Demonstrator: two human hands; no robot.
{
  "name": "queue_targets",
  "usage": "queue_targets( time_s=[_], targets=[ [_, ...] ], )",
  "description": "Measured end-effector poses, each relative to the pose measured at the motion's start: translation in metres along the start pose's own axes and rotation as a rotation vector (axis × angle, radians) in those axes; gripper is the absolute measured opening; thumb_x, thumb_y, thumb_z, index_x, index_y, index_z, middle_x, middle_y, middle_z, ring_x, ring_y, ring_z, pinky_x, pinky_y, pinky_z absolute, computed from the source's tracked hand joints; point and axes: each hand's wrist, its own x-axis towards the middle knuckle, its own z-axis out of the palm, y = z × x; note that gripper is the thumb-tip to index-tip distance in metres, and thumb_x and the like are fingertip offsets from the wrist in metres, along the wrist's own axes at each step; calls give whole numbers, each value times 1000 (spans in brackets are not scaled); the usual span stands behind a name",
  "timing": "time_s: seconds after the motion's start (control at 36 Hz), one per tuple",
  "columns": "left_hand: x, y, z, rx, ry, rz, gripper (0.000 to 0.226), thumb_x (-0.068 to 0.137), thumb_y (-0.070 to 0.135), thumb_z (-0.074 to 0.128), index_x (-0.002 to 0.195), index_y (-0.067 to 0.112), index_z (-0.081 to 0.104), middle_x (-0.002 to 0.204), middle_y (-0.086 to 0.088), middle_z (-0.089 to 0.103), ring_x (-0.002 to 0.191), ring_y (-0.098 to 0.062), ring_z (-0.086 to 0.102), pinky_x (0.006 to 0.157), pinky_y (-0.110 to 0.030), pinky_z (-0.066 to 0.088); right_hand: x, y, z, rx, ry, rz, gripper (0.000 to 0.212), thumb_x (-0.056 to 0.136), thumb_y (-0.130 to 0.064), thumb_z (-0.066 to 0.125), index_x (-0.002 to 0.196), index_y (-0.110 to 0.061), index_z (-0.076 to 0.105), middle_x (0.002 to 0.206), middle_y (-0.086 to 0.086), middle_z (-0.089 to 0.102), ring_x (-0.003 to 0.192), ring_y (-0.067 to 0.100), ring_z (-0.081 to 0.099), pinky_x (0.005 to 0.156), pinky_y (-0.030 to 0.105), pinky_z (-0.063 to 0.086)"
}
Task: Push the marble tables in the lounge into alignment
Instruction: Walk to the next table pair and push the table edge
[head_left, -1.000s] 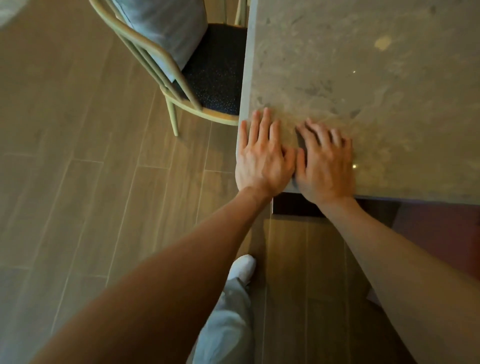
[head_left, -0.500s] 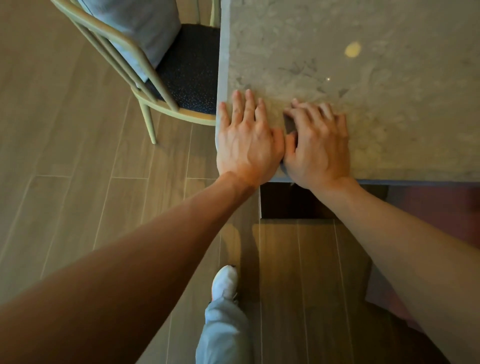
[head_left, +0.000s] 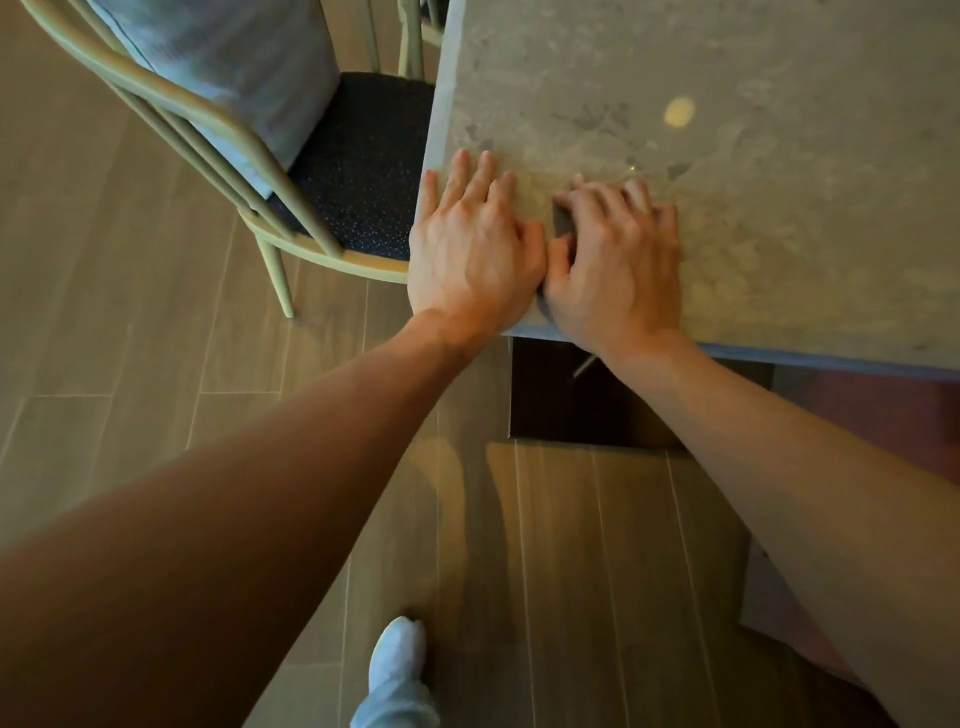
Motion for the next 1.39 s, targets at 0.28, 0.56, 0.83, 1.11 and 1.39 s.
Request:
queue_targets(
  time_s=[0.28,0.56,0.83,1.11,1.39],
  targets=[
    [15,-6,0,-8,23,1,52,92,30,35,133,13,62,152,-5,49,148,-25,33,119,-47,28,14,-3,9,-29,9,14,44,90,-30,36,119,-13,64,128,3,65,120,26,54,97,43,40],
    [21,-6,0,-31,31,-7,47,93,28,41,132,14,63,152,-4,50,146,-28,36,117,-48,30,20,-3,10,-53,26,20,46,89,-30,32,119,-13,64,122,3,66,118,25,54,94,42,39],
    [19,-7,-2,-50,37,-8,48,92,27,40,132,12,63,150,-7,51,146,-29,36,118,-50,28,19,-5,11,-32,40,11,51,87,-33,28,118,-14,64,122,2,66,115,23,55,94,39,39],
    [44,17,-35,175,-234,-12,42,95,30,50,118,-2,64,114,-26,63,98,-42,60,83,-47,48,41,-1,-41,54,-461,37,44,99,-28,42,138,-11,53,150,7,48,137,27,43,109,45,36],
    [67,134,-96,-230,-483,47,43,96,22,57,137,10,58,134,-15,64,121,-32,61,103,-38,45,51,91,-180,23,-414,34,37,99,-28,44,130,-11,56,136,6,57,125,25,51,99,45,43]
  ],
)
